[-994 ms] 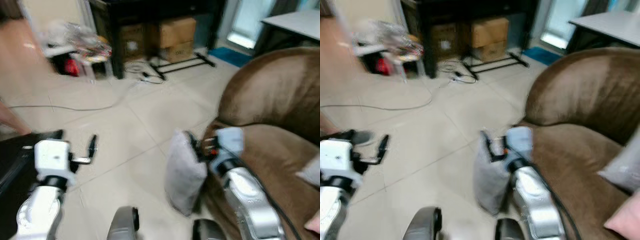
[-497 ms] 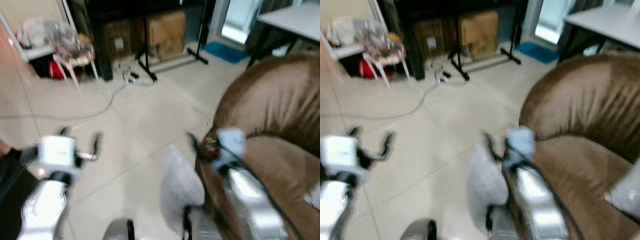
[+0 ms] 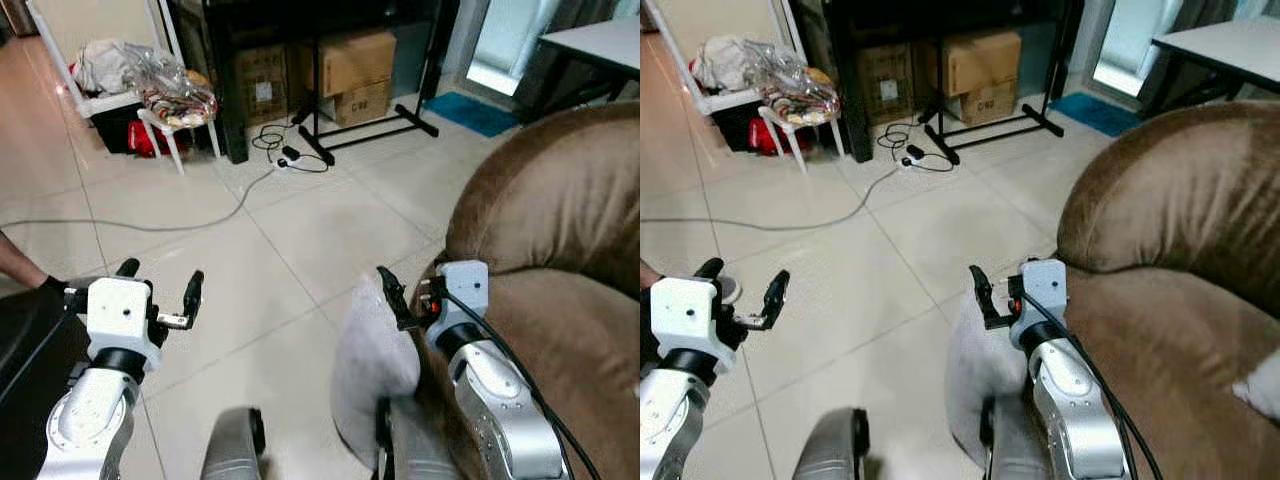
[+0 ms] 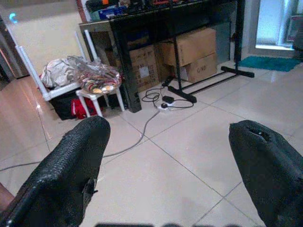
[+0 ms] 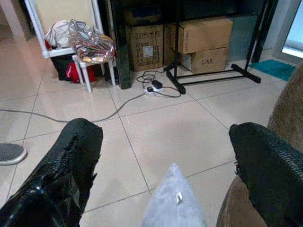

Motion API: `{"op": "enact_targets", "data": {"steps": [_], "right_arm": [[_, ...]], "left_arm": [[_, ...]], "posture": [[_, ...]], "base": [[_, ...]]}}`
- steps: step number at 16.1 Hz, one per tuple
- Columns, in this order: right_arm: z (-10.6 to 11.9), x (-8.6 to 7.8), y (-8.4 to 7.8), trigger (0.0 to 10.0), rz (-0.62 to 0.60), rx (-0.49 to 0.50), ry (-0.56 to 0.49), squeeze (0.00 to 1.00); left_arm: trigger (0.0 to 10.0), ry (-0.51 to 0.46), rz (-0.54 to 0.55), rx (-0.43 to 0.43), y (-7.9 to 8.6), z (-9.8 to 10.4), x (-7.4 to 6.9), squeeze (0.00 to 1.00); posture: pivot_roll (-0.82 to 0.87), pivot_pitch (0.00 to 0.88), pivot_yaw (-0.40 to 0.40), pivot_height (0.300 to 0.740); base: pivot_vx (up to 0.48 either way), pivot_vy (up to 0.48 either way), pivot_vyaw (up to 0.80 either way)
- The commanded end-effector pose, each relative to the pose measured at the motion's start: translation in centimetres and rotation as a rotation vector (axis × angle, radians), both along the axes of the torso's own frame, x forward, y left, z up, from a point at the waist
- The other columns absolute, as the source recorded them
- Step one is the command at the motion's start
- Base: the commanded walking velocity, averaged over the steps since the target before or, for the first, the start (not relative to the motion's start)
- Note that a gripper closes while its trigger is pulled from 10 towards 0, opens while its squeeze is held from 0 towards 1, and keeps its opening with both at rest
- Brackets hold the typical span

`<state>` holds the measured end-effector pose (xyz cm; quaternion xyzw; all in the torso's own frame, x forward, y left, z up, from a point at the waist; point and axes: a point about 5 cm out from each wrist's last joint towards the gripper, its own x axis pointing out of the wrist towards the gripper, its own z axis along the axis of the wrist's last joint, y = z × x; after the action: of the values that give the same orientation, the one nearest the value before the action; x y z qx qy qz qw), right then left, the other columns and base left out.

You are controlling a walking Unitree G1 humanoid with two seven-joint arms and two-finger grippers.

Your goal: Move the pillow to the sofa from floor

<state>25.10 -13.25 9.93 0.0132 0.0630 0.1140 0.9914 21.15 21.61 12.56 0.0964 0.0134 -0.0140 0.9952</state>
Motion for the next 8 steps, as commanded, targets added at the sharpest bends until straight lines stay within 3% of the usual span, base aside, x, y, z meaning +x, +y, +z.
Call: {"op": "enact_targets", "data": {"steps": [1,8], "right_arm": [[-0.40,-0.05,-0.43,10.0,-0.012,0.002,0.021,0.00],[-0.88,0.75,-0.03,10.0,0.069,-0.018,0.053,0.00]], "left_arm": [[10.0,0.011,-0.007,0.007,-0.06,-0.07,0.10,0.00],[10.0,0.042,-0.021,0.021,-0.05,-0.47,0.13,0.00]], "posture": [[-0.01,0.000,0.021,0.525],[-0.01,0.000,0.033,0.461]], "base": [[0.000,0.000,0.00],[0.000,0.000,0.00]]}}
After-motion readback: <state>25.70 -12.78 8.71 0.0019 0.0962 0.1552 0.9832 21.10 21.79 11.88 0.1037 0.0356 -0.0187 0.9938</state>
